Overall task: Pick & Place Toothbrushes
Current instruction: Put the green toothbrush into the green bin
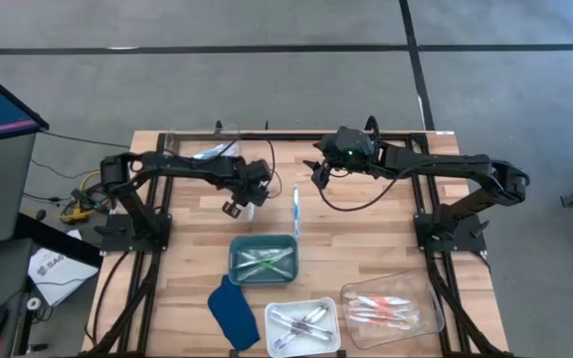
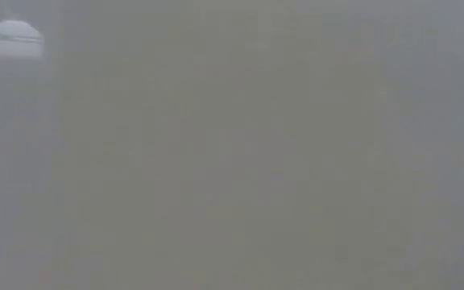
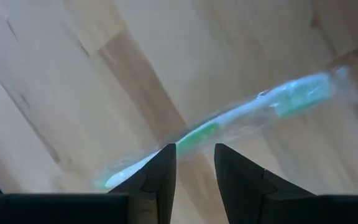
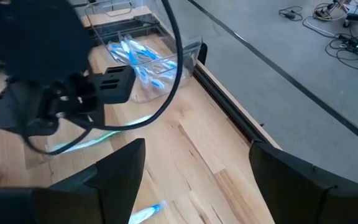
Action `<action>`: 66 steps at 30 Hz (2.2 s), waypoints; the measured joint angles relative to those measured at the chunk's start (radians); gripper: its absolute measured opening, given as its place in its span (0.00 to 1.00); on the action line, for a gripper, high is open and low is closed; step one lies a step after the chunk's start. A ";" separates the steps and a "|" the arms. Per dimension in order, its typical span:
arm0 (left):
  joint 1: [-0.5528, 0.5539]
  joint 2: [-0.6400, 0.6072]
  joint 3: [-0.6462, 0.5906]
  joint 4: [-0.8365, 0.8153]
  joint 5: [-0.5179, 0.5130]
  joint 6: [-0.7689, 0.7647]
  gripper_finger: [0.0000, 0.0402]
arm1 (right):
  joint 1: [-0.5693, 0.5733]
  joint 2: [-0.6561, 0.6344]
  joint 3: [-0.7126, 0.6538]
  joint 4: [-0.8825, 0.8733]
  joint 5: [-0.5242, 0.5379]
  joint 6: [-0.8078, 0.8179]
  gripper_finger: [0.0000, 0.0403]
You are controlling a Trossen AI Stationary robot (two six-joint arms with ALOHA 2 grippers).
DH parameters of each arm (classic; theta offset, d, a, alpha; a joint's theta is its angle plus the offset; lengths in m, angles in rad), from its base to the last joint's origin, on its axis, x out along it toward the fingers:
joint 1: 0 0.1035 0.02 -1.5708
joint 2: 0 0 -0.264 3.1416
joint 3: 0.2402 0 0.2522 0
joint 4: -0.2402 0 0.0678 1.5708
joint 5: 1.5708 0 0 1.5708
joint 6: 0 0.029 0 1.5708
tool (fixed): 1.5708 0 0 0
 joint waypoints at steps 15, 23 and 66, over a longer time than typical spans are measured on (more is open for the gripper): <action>-0.012 0.002 0.000 0.002 -0.045 0.131 0.26 | 0.000 0.000 0.000 0.002 0.000 0.000 0.70; -0.015 0.002 0.000 0.103 -0.014 0.183 0.26 | 0.005 0.000 0.000 0.002 0.000 0.000 0.70; 0.021 0.016 -0.104 0.094 -0.016 0.556 0.53 | 0.012 0.000 0.000 -0.014 0.000 0.008 0.70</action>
